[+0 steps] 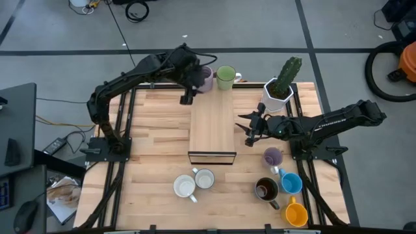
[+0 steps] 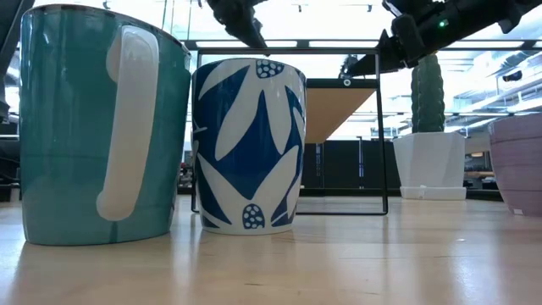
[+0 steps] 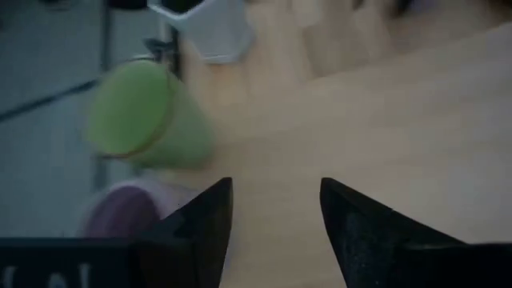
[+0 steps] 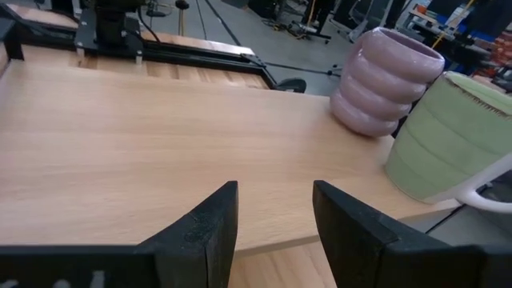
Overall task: Place coffee mugs
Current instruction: Adjust the green mug on the shelf
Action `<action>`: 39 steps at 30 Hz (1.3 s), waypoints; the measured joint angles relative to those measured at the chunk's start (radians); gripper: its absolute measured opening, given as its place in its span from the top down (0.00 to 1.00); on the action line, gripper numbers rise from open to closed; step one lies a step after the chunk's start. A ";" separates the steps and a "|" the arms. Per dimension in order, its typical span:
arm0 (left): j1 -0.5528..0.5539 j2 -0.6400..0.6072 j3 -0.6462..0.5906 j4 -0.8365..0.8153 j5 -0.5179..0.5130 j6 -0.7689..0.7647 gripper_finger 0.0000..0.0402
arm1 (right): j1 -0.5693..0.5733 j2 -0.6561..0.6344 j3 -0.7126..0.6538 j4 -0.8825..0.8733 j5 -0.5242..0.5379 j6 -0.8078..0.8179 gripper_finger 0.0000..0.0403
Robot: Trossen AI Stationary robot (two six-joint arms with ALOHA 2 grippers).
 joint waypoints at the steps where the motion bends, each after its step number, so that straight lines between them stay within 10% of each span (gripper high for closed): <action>1: 0.002 0.000 0.000 -0.020 0.015 -0.015 0.52 | -0.002 0.000 -0.001 0.004 0.002 -0.015 0.58; 13: -0.052 -0.090 -0.245 0.048 0.072 -0.123 0.55 | -0.043 0.000 -0.025 0.022 0.002 -0.034 0.58; 39: -0.108 -0.595 -1.198 0.960 -0.041 -0.388 0.55 | -0.329 0.172 0.055 0.136 0.053 0.030 0.56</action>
